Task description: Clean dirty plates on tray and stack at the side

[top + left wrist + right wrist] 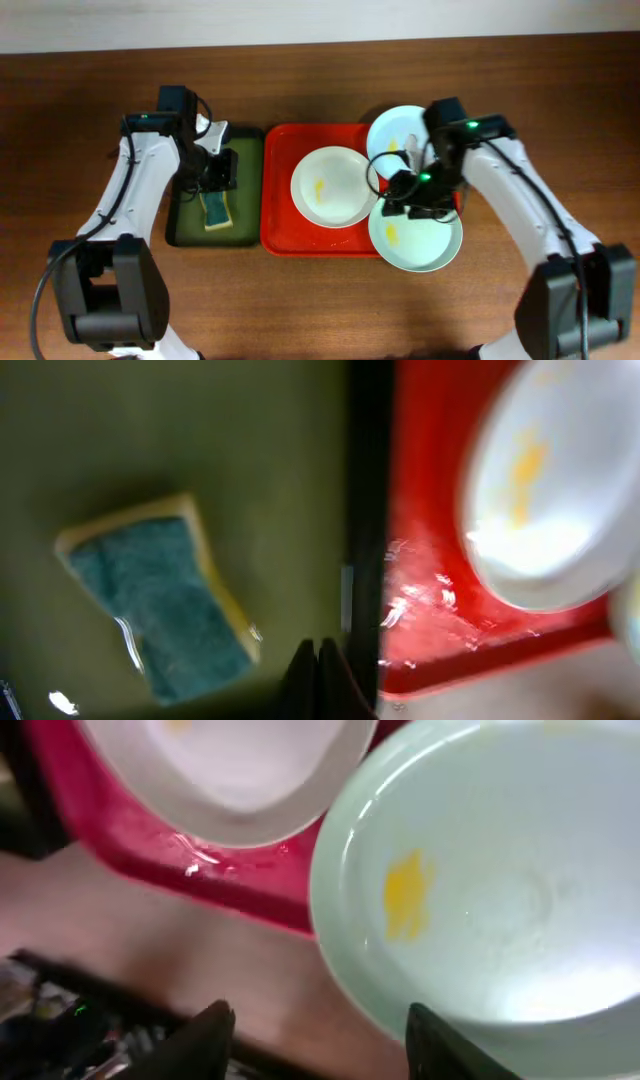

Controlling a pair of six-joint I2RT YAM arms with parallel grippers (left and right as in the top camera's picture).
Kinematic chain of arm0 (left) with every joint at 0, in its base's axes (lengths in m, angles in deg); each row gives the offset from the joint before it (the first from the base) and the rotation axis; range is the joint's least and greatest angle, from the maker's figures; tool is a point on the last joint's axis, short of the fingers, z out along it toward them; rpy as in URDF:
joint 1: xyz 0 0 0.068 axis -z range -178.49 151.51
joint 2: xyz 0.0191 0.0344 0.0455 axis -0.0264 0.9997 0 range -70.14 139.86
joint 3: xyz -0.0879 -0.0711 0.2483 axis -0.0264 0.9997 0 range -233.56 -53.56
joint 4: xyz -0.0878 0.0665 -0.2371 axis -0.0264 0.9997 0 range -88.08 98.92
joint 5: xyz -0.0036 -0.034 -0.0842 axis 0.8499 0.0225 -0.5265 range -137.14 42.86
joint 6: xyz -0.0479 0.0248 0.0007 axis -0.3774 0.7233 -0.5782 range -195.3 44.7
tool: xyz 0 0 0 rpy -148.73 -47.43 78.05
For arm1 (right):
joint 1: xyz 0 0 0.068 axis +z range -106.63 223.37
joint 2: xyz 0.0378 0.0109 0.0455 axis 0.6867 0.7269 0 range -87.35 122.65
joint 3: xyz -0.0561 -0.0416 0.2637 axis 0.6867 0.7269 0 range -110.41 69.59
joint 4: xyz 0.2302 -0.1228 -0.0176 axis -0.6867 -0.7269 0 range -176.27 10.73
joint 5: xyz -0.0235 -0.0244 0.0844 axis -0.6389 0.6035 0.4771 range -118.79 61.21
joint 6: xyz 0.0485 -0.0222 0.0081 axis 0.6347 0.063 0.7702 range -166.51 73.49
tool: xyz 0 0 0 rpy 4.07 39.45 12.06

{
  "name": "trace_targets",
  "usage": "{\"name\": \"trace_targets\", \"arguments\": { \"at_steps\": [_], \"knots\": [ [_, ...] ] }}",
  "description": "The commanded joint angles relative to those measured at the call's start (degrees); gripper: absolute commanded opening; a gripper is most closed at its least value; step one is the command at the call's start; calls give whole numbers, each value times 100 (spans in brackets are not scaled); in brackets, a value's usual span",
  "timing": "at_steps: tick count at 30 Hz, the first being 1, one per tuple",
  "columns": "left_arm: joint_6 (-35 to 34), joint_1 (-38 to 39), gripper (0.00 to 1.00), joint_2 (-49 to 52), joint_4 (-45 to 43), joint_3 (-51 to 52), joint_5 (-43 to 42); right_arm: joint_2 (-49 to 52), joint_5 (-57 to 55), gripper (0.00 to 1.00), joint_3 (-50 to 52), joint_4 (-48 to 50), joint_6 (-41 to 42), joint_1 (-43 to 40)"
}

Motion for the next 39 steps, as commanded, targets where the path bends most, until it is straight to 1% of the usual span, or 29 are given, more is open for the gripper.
{"name": "trace_targets", "arguments": {
  "at_steps": [1, 2, 3, 4, 5, 7, 8, 11, 12, 13, 14, 15, 16, 17, 18, 19, 20, 22, 23, 24, 25, 28, 33, 35, 39],
  "knots": [
    [-354, -33, 0, -81, -101, 271, 855, 337, -931, 56, -55, 520, 861, 498],
    [-413, -31, 0, -83, -138, 271, 962, 448, -1091, 56, -55, 811, 1001, 702],
    [-415, -31, 0, -83, -160, 271, 962, 518, -1257, 53, -55, 986, 1082, 822],
    [-415, -31, 6, -81, -205, 271, 962, 597, -1569, 50, -55, 1180, 1139, 944],
    [-415, -31, 8, -81, -227, 271, 962, 636, -1810, 47, -52, 1335, 1139, 1032],
    [-415, -26, 8, -81, -227, 271, 962, 719, -2194, 40, -52, 1631, 1139, 1158],
    [-413, -26, 8, -81, -227, 271, 960, 739, -2371, 35, -52, 1762, 1137, 1193],
    [-413, -26, 9, -81, -227, 271, 955, 798, -2946, 30, -33, 2166, 1134, 1178],
    [-413, -26, 9, -81, -227, 271, 957, 798, -3040, 30, -31, 2227, 1134, 1178],
    [-413, -26, 9, -81, -229, 271, 957, 798, -3045, 38, -31, 2269, 1134, 1178],
    [-413, -26, 10, -81, -229, 271, 957, 798, -3038, 51, -33, 2315, 1134, 1178],
    [-413, -26, 10, -81, -234, 271, 957, 798, -3038, 53, -33, 2312, 1134, 1178],
    [-413, -26, 10, -81, -238, 271, 957, 798, -3038, 53, -33, 2352, 1134, 1178],
    [-415, -26, 10, -81, -240, 271, 955, 798, -3038, 45, -33, 2391, 1132, 1178],
    [-415, -26, 10, -81, -243, 271, 955, 798, -3045, 25, -33, 2389, 1128, 1178],
    [-413, -26, 10, -81, -240, 271, 955, 824, -3069, 9, -22, 2389, 1128, 1178],
    [-413, -26, 10, -81, -240, 271, 946, 855, -3064, 4, 2, 2400, 1132, 1178],
    [-413, -26, 11, -81, -240, 271, 940, 975, -3064, 5, 103, 2468, 1132, 1178],
    [-413, -26, 11, -81, -240, 271, 942, 1034, -3064, 16, 142, 2503, 1132, 1178],
    [-413, -26, 11, -81, -240, 271, 940, 1099, -3064, 22, 153, 2509, 1132, 1178],
    [-413, -26, 11, -81, -240, 271, 940, 1163, -3062, 24, 153, 2555, 1132, 1178],
    [-413, -26, 14, -81, -243, 271, 940, 1178, -3080, 22, 153, 2741, 1130, 1176],
    [-413, -26, 15, -81, -243, 271, 942, 1180, -3132, 22, 153, 2756, 1132, 1178],
    [-413, -26, 15, -81, -243, 271, 940, 1180, -3128, 17, 155, 2752, 1132, 1178],
    [-413, -26, 16, -81, -243, 271, 940, 1180, -3128, 14, 201, 2752, 1132, 1182]
  ]
}}
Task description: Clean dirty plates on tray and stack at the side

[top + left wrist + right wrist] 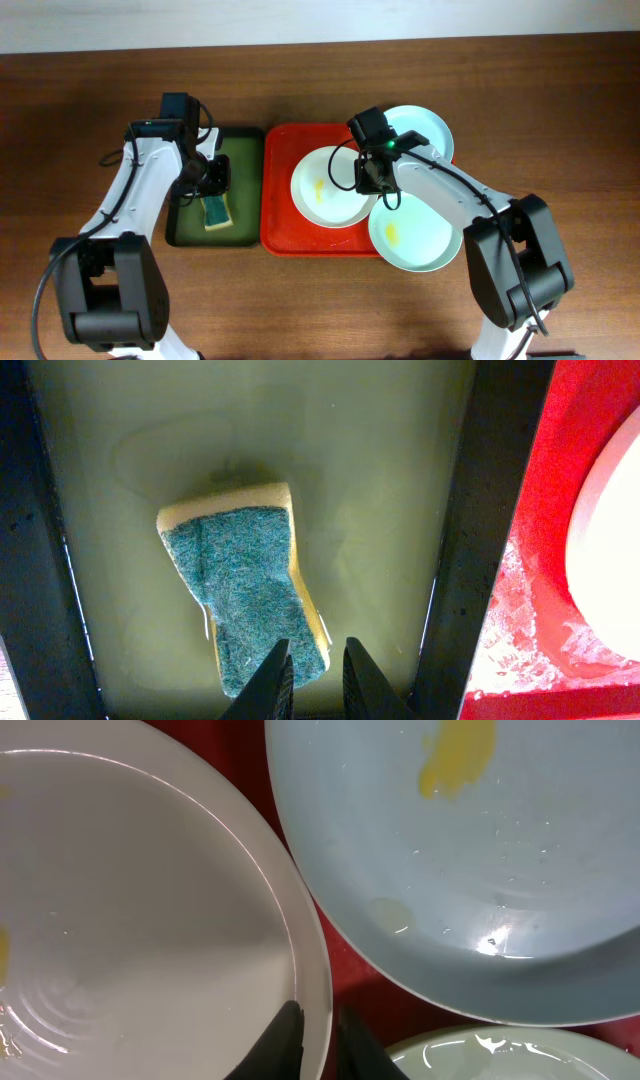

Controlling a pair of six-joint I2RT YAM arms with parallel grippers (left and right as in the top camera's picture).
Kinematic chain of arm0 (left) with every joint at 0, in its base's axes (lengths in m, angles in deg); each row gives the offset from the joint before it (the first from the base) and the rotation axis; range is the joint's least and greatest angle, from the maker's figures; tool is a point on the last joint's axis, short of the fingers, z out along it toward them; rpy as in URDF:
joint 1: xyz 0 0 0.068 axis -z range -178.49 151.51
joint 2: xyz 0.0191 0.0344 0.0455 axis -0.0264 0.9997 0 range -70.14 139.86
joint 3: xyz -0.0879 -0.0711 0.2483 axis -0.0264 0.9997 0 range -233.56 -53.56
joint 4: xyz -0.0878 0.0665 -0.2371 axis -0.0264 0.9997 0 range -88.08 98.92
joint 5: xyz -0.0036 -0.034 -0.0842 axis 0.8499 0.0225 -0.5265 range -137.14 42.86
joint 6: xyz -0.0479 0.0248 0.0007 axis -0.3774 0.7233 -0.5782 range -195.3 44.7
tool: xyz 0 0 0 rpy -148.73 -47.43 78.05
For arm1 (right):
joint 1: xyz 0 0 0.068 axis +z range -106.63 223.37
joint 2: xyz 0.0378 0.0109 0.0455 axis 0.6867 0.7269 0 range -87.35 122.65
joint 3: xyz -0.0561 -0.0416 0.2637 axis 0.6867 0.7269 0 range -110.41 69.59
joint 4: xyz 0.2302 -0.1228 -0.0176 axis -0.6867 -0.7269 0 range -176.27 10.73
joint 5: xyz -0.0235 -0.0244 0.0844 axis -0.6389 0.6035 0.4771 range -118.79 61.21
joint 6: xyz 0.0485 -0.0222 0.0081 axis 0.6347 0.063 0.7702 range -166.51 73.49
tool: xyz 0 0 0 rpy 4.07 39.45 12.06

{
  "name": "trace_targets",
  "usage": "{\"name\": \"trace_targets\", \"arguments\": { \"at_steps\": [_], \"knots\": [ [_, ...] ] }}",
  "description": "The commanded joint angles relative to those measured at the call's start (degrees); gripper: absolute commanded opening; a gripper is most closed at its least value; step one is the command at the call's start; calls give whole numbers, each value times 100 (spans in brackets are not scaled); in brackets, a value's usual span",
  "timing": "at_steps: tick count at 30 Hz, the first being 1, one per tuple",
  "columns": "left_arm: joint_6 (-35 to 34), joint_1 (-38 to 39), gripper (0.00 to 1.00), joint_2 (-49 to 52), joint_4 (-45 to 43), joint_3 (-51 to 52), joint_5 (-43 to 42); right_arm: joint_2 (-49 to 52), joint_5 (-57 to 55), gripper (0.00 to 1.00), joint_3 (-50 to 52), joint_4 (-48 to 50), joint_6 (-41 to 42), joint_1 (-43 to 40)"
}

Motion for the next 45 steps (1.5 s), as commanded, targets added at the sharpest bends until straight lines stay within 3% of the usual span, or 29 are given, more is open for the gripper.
{"name": "trace_targets", "arguments": {
  "at_steps": [1, 6, 13, 19, 25, 28, 36, 41, 45],
  "knots": [
    [-79, -26, 17, -81, -11, 28, 20, 26, -94, 14, 101, 13, -13, 11],
    [-79, -26, 18, -81, -9, 28, 20, 26, -83, 13, 369, 243, -9, 11],
    [-79, -26, 18, -81, -11, 28, 24, 26, -35, 4, 420, 319, -9, 11],
    [-76, -26, 16, -81, -39, 28, 50, 26, 813, 4, 422, 380, -9, 13],
    [-81, -26, 10, -81, -96, 28, 356, 26, 857, 4, 428, 372, 247, 17],
    [-531, -26, 7, -81, -98, 39, 940, 26, 857, 4, 433, 356, 247, 24],
    [-568, -26, 20, -81, -98, 44, 981, 26, 702, 4, 433, 337, 247, 221],
    [-568, -26, 20, -81, -96, 44, 981, 26, 730, 4, 433, 184, 398, 225],
    [-566, -26, 27, -81, -98, 44, 984, 26, 706, 4, 433, 179, 396, 302]
  ]
}}
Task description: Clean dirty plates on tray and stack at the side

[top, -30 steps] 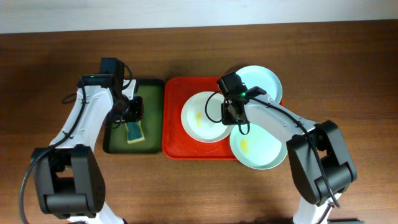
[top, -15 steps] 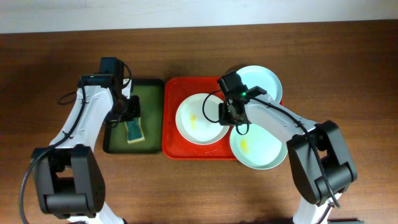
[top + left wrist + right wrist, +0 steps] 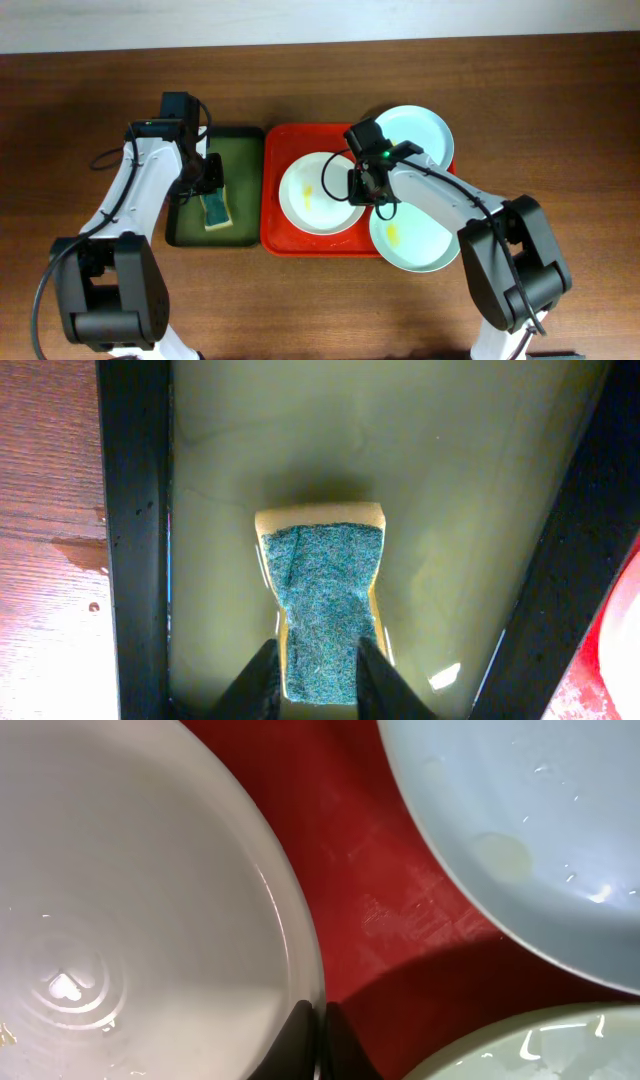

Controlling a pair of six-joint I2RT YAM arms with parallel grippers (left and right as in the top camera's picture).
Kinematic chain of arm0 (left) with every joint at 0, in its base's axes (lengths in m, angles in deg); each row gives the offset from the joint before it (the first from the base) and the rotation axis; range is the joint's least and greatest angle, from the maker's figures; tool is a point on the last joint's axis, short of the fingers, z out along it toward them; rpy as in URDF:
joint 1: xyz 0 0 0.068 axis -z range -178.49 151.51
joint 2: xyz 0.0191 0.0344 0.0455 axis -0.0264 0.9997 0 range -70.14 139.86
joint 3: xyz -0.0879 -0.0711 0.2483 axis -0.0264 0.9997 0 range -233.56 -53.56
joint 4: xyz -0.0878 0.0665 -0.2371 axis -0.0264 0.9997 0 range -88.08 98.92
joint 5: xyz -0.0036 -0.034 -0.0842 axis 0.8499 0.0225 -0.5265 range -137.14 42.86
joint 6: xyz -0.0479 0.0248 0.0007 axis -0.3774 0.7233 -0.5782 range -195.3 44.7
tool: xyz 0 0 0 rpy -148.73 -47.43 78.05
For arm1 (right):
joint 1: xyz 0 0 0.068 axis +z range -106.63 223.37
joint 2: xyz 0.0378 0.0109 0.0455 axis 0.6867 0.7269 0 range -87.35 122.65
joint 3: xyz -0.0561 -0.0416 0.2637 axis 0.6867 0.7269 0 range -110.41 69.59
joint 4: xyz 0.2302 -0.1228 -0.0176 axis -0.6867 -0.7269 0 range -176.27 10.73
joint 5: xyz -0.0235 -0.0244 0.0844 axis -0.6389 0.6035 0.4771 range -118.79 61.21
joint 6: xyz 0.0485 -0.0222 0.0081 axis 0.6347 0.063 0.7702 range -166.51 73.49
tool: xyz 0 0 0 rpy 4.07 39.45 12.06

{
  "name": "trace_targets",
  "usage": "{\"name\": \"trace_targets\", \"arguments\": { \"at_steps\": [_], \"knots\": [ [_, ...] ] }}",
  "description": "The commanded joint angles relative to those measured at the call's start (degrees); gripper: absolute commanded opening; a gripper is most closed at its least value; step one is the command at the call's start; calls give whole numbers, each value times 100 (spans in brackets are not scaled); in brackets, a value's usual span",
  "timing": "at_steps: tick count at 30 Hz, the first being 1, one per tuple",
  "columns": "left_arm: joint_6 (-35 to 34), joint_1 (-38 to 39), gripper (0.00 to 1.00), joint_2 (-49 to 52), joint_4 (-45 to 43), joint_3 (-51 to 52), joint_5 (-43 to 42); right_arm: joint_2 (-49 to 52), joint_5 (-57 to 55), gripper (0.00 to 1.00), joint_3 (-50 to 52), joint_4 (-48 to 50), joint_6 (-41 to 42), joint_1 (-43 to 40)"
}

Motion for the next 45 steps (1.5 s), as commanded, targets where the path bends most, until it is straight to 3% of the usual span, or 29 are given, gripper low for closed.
{"name": "trace_targets", "arguments": {
  "at_steps": [1, 8, 13, 16, 18, 20, 22, 26, 35, 45],
  "knots": [
    [-55, -26, 27, -81, -11, 44, 79, 28, 57, 4, 61, -70, 46, 133],
    [-55, -26, 34, -81, -417, 385, 83, 28, 50, 4, 61, -68, 42, 133],
    [-55, -26, 33, -46, -638, 426, 122, 28, 37, 4, 61, -72, 44, 133],
    [-52, -26, 44, 81, -706, 498, 120, 28, 35, 4, 61, -70, 42, 133],
    [-52, -26, 46, 214, -702, 509, 90, 28, 13, 4, 61, -74, 42, 133],
    [-55, -26, 43, 380, -695, 509, 52, 28, 13, 4, 61, -74, 42, 133],
    [-57, -26, 32, 498, -673, 509, 48, 28, 13, 4, 61, -74, 42, 133],
    [-57, -26, 27, 509, -562, 509, -184, 28, -7, 4, 61, -92, 42, 133],
    [-304, -26, 32, 509, -415, 636, -184, 28, -7, 4, 61, -92, 42, 133],
    [-313, -26, 23, 804, -605, 831, -181, 28, -52, 4, 61, -114, 42, 133]
  ]
}}
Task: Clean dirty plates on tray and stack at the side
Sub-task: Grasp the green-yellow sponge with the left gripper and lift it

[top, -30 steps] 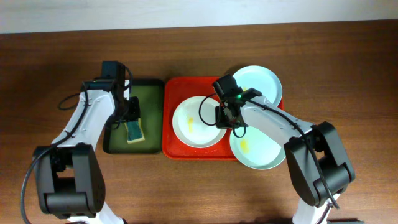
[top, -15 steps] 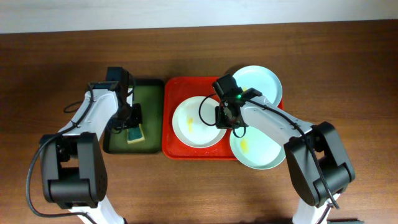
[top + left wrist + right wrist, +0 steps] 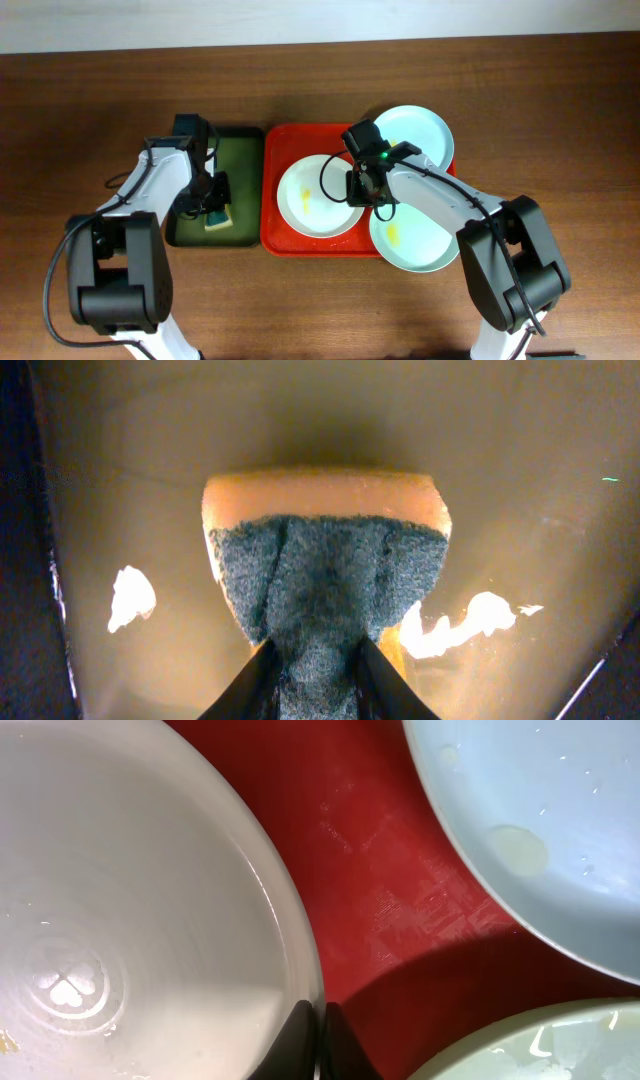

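Observation:
A white plate (image 3: 315,195) with a yellow smear lies on the red tray (image 3: 285,145). My right gripper (image 3: 365,190) is shut on its right rim; in the right wrist view the fingertips (image 3: 300,1030) pinch the rim of the white plate (image 3: 130,920). A light blue plate (image 3: 420,130) sits at the tray's back right. At the front right, a pale green plate (image 3: 420,240) carries a yellow stain. A yellow sponge (image 3: 216,212) with a teal scrub face lies in the dark green tray (image 3: 240,160). My left gripper (image 3: 315,680) is shut on the sponge (image 3: 325,560), squeezing it.
The green tray stands directly left of the red tray, their rims side by side. Brown wooden table (image 3: 80,280) surrounds both trays. The blue plate (image 3: 560,820) and the green plate (image 3: 540,1050) overhang the red tray's right edge, close to my right arm.
My left gripper has come down onto the sponge and shut on it, pinching the scrub face narrow. My right gripper stays shut on the white plate's rim; the plate has hardly moved.
At first my right gripper was open over the pale green plate and my left was shut above the green tray. Then the right stood open astride the white plate's rim, the left open by the sponge. Later the right was shut on the rim and the plate lay further left; now the left grips the sponge.

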Controlling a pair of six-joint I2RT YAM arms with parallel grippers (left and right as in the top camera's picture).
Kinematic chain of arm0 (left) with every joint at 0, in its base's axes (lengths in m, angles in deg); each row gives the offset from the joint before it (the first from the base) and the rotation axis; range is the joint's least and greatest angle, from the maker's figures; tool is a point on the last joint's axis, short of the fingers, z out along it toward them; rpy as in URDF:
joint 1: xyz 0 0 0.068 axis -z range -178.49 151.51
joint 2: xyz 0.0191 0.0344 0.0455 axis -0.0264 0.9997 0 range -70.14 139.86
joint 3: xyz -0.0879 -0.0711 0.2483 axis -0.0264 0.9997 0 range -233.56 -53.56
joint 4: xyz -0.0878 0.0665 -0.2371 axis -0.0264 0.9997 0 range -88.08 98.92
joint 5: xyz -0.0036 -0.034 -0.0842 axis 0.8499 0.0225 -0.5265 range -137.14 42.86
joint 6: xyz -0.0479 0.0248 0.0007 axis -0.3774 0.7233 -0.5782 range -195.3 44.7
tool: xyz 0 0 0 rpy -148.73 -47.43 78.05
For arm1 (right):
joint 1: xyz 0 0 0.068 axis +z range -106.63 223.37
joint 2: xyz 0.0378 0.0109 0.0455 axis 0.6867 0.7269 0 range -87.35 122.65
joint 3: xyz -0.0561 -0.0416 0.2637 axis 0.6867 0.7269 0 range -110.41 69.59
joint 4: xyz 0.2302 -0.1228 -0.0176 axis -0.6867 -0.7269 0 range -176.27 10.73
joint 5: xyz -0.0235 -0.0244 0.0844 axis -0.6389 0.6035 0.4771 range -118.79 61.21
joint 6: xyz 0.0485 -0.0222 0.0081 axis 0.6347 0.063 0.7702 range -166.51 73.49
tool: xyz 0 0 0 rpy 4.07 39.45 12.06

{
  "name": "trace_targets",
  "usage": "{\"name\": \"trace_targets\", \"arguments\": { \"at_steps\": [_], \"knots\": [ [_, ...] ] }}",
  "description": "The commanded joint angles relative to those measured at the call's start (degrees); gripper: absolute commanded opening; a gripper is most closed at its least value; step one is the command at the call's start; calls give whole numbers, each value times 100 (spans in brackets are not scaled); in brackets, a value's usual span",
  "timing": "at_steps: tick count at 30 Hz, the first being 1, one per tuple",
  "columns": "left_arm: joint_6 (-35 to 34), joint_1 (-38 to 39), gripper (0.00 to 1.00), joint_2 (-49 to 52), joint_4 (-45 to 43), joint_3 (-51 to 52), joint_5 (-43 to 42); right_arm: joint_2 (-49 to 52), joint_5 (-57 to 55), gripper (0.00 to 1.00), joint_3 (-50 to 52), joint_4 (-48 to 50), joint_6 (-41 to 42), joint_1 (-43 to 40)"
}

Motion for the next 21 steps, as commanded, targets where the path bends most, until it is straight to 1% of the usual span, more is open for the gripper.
{"name": "trace_targets", "arguments": {
  "at_steps": [1, 3, 4, 5, 6, 8, 9, 11, 12, 15, 18, 21],
  "knots": [
    [-74, -26, 22, 426, 15, 120, -22, 28, -55, 4, 63, -90, 42, 92],
    [-74, -26, 19, 463, 11, 120, -22, 28, -55, 4, 63, -87, 44, 92],
    [-72, -26, 16, 463, 11, 120, -22, 28, -55, 4, 63, -87, 44, 92],
    [-72, -26, 6, 463, 11, 120, -24, 28, -52, 4, 63, -87, 42, 92],
    [-72, -26, 0, 461, 11, 118, -74, 28, -52, 4, 63, -87, 44, 92],
    [-72, -44, 0, 461, -31, 59, -393, 28, -52, 4, 63, -87, 42, 92],
    [-66, -85, 0, 446, 122, -118, -573, 28, -52, 4, 63, -87, 42, 92],
    [-22, -236, 0, 385, 750, -822, -549, 28, -55, 4, 63, -87, 42, 92],
    [-24, -286, 0, 337, 922, -1143, -511, 28, -55, 4, 63, -87, 42, 92],
    [-24, -315, 0, 35, 977, -1847, -476, 28, -52, 4, 63, -87, 44, 92],
    [-26, -297, 0, -96, 828, -1884, -474, 28, -52, 4, 63, -87, 44, 92],
    [-24, -223, 0, -83, 352, -1408, -481, 28, -52, 4, 63, -87, 44, 92]
  ]
}}
